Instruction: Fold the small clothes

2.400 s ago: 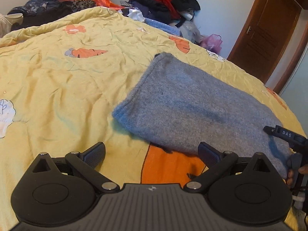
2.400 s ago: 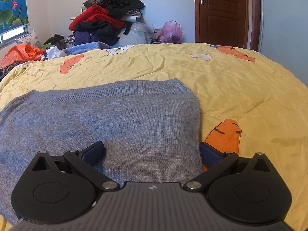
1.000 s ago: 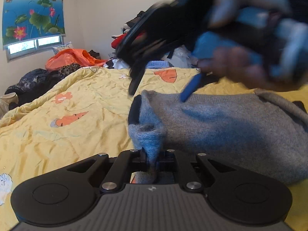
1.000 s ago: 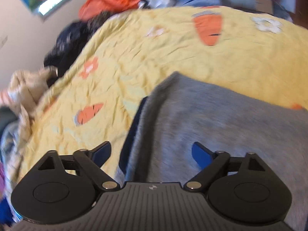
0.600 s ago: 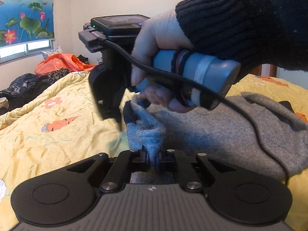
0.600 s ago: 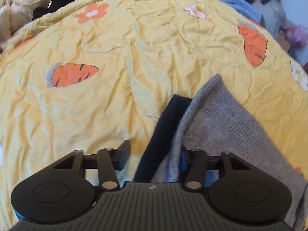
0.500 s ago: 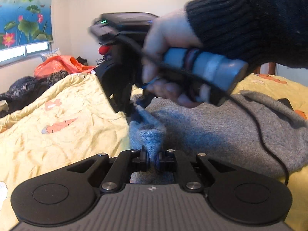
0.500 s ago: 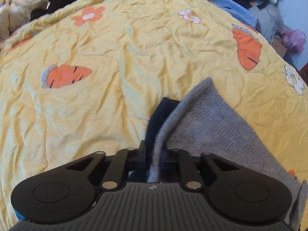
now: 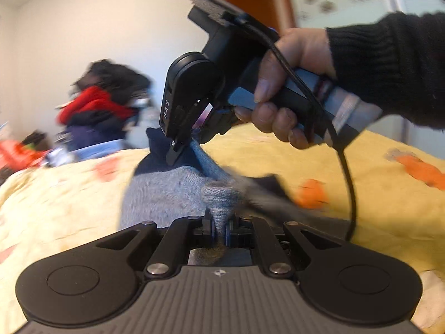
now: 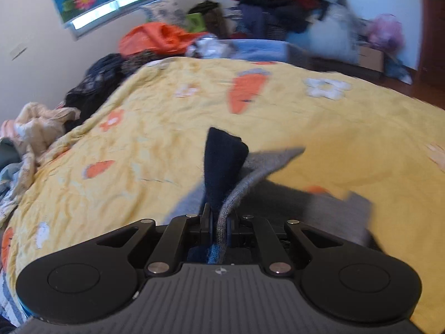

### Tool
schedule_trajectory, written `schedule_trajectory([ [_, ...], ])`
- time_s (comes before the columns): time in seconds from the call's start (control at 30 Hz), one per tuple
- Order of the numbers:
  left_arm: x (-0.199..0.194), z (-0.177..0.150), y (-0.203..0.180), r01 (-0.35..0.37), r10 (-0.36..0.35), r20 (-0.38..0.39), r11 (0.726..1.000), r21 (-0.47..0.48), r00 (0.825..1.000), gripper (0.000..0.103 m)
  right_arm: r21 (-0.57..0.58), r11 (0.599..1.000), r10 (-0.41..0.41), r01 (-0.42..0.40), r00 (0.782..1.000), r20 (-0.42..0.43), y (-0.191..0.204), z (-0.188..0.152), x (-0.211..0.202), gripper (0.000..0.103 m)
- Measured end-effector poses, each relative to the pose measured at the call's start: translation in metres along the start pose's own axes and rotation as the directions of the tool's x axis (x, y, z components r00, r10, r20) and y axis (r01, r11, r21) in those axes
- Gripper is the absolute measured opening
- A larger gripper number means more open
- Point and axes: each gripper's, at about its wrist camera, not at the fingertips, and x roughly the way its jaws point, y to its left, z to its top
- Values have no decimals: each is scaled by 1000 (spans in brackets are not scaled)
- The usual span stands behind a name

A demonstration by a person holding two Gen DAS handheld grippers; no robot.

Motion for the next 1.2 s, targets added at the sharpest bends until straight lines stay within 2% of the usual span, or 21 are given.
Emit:
schedule_trajectory([
  [0.13,15,-14,-44,78,-73,-60,992,95,996,6,111,992,-56,57,998,-4,-68,-47,-16,13],
  [0.27,27,-29,-61,84,-65,-119,983,165,991,6,225,974,-20,16,1000,13,-101,-86,-7,16],
  [0.33,31,-28,-61,86,-64,-134,983,163,989,6,305,950,42,-61,997,68,-112,-92,-7,26],
  [0.43,35,-26,-63,81,-55,-141,979,187,988,6,393,911,73,-127,986,150,-130,-88,-8,47],
  [0.47,35,-26,-65,76,-48,-142,978,196,989,6,405,903,81,-145,982,172,-133,-84,-7,48],
  [0.57,40,-24,-71,66,-34,-151,976,209,988,7,408,901,87,-150,982,168,-137,-73,3,47],
  [0.6,40,-23,-75,66,-34,-152,976,208,988,7,399,904,97,-153,983,157,-138,-70,6,42],
  [0.63,40,-22,-77,69,-37,-152,975,209,988,7,379,913,104,-151,984,143,-135,-69,10,19],
  [0.73,41,-14,-80,91,-58,-155,973,210,986,7,283,954,70,-104,989,127,-124,-63,12,17],
  [0.8,42,-10,-80,116,-85,-153,972,203,985,7,253,960,80,-117,985,154,-123,-56,0,16],
  [0.9,51,-17,-91,120,-75,-179,959,257,981,6,269,961,23,-62,989,146,-140,-55,-2,16],
  [0.93,51,-22,-93,104,-60,-157,952,288,986,6,302,952,21,-56,993,119,-148,-59,6,19],
  [1.0,45,-23,-91,108,-67,-142,946,306,988,8,360,932,11,-37,997,75,-160,-70,18,41],
  [1.03,38,-22,-85,130,-93,-136,948,291,986,10,396,918,-5,-33,995,95,-163,-76,16,57],
  [1.07,31,-20,-74,163,-131,-135,951,263,982,10,434,899,-2,-57,991,134,-167,-81,9,64],
  [1.1,21,-18,-59,205,-178,-137,953,222,974,11,465,880,12,-98,983,185,-172,-86,-1,65],
  [1.13,11,-15,-40,257,-235,-142,953,161,962,16,490,861,16,-136,971,240,-177,-93,-14,72],
  [1.17,0,-13,-18,313,-299,-147,946,82,943,31,508,846,9,-159,958,286,-180,-100,-26,80],
  [1.2,-6,-10,0,343,-338,-143,939,15,930,45,515,841,2,-167,952,307,-182,-106,-33,83],
])
